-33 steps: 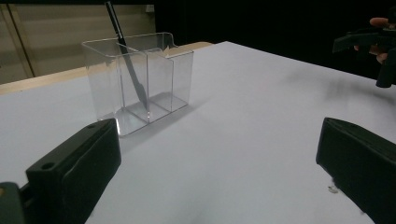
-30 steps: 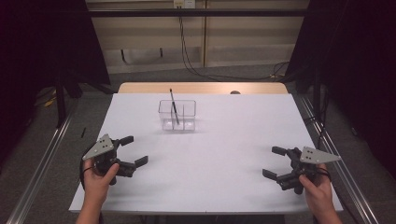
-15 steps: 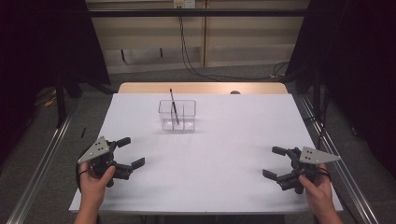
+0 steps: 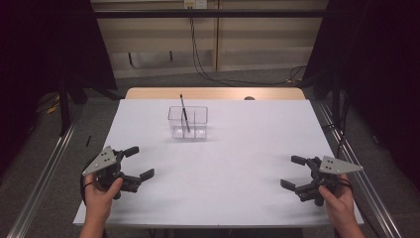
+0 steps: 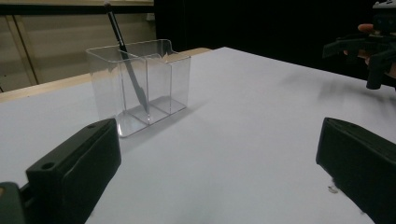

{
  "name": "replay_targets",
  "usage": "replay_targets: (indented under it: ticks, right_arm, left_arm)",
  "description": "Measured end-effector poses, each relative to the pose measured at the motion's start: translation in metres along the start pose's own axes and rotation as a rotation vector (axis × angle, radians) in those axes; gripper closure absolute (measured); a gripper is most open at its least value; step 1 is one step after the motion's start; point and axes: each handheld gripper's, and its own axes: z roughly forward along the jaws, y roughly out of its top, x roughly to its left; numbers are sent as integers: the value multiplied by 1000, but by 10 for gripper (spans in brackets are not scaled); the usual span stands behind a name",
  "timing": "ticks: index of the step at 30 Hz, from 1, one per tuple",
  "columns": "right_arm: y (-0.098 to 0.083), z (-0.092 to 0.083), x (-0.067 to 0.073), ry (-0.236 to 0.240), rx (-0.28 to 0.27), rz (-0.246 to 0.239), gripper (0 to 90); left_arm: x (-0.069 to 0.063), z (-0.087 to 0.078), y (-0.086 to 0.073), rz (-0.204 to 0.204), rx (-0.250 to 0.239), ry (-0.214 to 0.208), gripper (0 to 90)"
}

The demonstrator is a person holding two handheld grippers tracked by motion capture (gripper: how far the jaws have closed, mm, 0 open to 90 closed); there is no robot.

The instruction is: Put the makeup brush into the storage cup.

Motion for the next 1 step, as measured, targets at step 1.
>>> replay_targets:
  ticks: [1]
  right_arm:
    - [0, 0, 0, -2, 0, 0, 23]
  left_arm:
    - [0, 0, 0, 4, 5, 2, 0]
